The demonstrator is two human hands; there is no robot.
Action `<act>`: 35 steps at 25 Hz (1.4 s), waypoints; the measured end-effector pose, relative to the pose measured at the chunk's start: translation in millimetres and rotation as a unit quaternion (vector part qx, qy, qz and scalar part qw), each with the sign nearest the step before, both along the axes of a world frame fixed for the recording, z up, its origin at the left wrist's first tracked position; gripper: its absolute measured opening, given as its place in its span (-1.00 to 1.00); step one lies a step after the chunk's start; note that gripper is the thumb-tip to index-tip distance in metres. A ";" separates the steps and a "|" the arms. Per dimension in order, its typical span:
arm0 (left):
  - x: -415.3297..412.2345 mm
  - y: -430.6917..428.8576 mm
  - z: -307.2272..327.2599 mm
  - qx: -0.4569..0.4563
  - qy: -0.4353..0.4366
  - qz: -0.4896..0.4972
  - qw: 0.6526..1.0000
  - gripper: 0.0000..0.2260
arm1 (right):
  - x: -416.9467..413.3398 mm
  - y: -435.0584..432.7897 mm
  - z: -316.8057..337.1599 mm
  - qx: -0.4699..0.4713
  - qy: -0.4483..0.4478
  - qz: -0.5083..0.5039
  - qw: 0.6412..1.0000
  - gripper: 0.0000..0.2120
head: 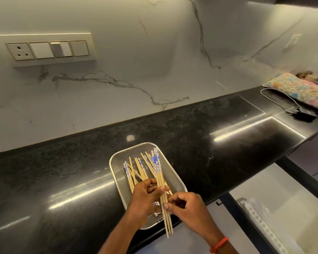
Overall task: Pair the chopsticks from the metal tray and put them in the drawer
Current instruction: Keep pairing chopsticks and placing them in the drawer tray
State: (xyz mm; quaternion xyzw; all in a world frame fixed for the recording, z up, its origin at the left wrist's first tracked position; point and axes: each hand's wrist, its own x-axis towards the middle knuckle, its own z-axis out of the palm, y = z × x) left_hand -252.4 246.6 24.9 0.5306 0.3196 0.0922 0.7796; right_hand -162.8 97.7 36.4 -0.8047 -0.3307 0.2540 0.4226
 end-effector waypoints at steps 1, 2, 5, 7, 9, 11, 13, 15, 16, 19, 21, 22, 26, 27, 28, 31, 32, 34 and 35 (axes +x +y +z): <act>3.4 -3.9 -0.5 0.000 -0.004 -0.010 1.000 -0.84 | 4.1 -5.6 2.3 0.005 -0.005 -0.015 1.000 -0.83; 6.8 -8.7 -1.2 -0.002 -0.007 -0.021 1.000 -0.84 | 9.2 -11.5 4.7 0.015 -0.010 -0.037 0.999 -0.81; 15.2 -22.6 -1.7 -0.009 -0.016 -0.053 0.998 -0.84 | 28.6 -24.8 8.5 0.072 0.003 -0.116 0.991 -0.89; 22.2 -32.8 -0.4 0.000 -0.014 -0.072 0.997 -0.84 | 40.7 -29.8 10.5 0.088 0.056 -0.129 0.986 -0.91; 30.0 -42.8 1.4 0.015 -0.011 -0.090 0.996 -0.83 | 48.0 -31.0 9.6 0.090 0.105 -0.108 0.985 -0.89; 39.3 -54.5 4.1 0.032 -0.008 -0.107 0.994 -0.82 | 53.1 -35.7 5.8 0.092 0.100 -0.102 0.985 -0.91; 49.8 -67.3 6.1 0.049 -0.004 -0.118 0.992 -0.82 | 58.5 -47.2 2.4 0.099 0.092 -0.114 0.984 -0.91; 59.0 -80.7 6.8 0.059 -0.003 -0.128 0.990 -0.84 | 65.1 -61.8 -0.1 0.108 0.099 -0.126 0.981 -0.93; 63.4 -88.1 6.8 0.063 -0.003 -0.135 0.989 -0.84 | 68.6 -69.2 -0.5 0.113 0.103 -0.131 0.979 -0.93; 77.9 -116.1 5.1 0.065 0.003 -0.166 0.984 -0.83 | 77.8 -92.0 0.1 0.126 0.130 -0.152 0.972 -0.91; 86.7 -134.6 4.0 0.066 0.003 -0.182 0.981 -0.83 | 82.2 -108.2 -0.4 0.127 0.138 -0.169 0.968 -0.94; 91.8 -144.4 3.5 0.065 0.001 -0.190 0.980 -0.83 | 84.9 -119.1 -1.5 0.130 0.140 -0.177 0.965 -0.95; 107.0 -177.0 -3.0 0.053 0.001 -0.202 0.978 -0.81 | 97.1 -157.1 -4.4 0.123 0.162 -0.192 0.960 -0.89; 111.0 -185.9 -5.1 0.049 0.003 -0.203 0.978 -0.80 | 100.8 -166.6 -5.1 0.118 0.165 -0.195 0.960 -0.85; 114.4 -193.3 -7.0 0.044 0.004 -0.203 0.978 -0.79 | 104.0 -174.1 -5.5 0.113 0.164 -0.195 0.960 -0.84; 122.9 -212.8 -12.4 0.032 0.003 -0.203 0.979 -0.73 | 111.4 -195.2 -6.7 0.116 0.163 -0.195 0.960 -0.86; 126.0 -219.6 -13.8 0.029 0.006 -0.203 0.979 -0.71 | 113.6 -202.4 -8.4 0.120 0.166 -0.197 0.959 -0.85; 130.9 -231.3 -16.9 0.022 0.018 -0.199 0.980 -0.72 | 117.5 -213.6 -11.7 0.121 0.170 -0.208 0.956 -0.79; 132.9 -237.4 -18.2 0.022 0.028 -0.199 0.979 -0.72 | 120.1 -219.3 -13.1 0.123 0.173 -0.219 0.953 -0.78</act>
